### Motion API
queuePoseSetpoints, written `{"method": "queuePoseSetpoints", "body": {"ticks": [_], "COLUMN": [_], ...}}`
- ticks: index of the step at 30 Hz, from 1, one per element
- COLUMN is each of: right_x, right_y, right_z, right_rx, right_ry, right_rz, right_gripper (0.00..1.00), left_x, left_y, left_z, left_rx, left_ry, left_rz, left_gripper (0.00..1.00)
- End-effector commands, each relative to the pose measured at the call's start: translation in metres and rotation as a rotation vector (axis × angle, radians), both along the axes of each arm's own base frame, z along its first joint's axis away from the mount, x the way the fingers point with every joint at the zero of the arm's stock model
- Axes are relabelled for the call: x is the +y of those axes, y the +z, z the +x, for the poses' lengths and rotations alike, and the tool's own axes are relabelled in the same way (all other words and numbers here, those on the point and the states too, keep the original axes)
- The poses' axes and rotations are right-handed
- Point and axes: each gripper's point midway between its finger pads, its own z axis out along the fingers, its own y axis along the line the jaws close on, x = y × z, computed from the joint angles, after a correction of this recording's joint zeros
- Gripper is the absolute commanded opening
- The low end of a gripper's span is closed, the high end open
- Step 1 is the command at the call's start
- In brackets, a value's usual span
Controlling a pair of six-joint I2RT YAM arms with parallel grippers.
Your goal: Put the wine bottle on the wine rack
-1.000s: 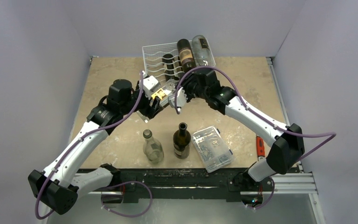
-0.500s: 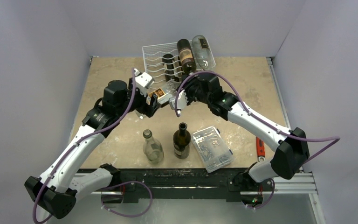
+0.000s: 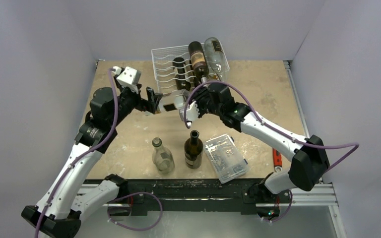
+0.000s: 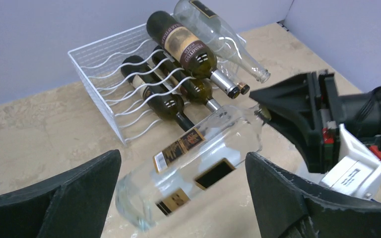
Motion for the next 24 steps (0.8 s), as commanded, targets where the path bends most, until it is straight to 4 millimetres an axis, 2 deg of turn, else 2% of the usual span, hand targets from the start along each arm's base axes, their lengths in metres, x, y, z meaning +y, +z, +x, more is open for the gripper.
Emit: {"method": "queuePoseSetpoints", "body": {"ticks": [1,8,17,24], "right_x": [0.003,0.012,0.026,0.033], "right_y": [0.051,0.065,0.068,0.085], "right_z": [0.002,0.001,-0.006,-0.005], "right_rx": [-0.093,-0.064,0.021,0.211], "right_ry": [-0.023,-0.057,-0.065,-0.205], "right_rz": [0.187,0.359,0.485,0.771], "right_gripper": [0.0,0.0,0.0,0.0], "left_x": [0.011,0.033,0.037,0.039], "left_y": [0.046,0.05,0.048,0.048], "left_z": [-0.002,-0.002,0.002,0.003], "left_rx": [-0.16,-0.188,-0.174,-0.165], "left_ry": [0.05,0.139,0.157,0.161], "left_rz": [-0.082,-0.091,-0.104,-0.123], "left_gripper": [1.0,1.0,1.0,1.0]}}
